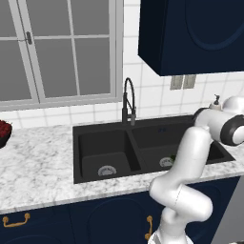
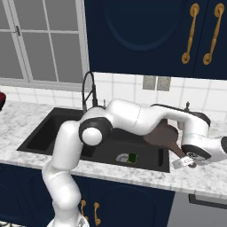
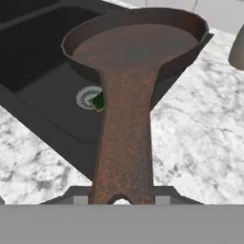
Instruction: Pick the pan and sponge and place them into the sink. Then turn on the water.
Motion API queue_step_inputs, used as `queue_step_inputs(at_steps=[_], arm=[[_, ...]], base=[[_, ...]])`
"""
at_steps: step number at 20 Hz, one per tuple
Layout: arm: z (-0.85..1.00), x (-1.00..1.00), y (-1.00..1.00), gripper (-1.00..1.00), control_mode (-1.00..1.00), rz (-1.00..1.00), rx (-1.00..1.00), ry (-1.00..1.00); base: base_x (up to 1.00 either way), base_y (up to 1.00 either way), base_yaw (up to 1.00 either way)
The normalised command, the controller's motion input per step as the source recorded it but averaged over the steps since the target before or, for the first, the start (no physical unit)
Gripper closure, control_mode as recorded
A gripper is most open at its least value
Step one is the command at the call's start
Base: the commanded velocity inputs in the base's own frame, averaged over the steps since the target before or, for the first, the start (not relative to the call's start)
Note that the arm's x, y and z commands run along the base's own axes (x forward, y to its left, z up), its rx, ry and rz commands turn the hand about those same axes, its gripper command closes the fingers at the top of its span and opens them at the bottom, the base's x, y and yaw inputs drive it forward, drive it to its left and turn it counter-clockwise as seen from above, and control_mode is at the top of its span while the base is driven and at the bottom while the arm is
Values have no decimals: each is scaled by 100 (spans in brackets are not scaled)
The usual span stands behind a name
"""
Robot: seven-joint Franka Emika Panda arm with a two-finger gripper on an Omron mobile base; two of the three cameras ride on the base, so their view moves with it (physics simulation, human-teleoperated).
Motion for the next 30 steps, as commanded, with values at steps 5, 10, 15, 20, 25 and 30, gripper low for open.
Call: queue_step_inputs(at_steps=[5,10,15,20,25,30], arm=[[0,20,56,100,-100,37,0,5],[0,34,54,100,-100,25,0,17],[0,45,46,100,-100,9,0,29],[-5,41,31,100,-100,0,0,17],[-14,32,32,100,-100,0,0,2],[-27,27,27,100,-100,1,0,0]], base=[[0,0,0],[0,0,0],[0,0,0],[0,0,0],[0,0,0],[0,0,0]])
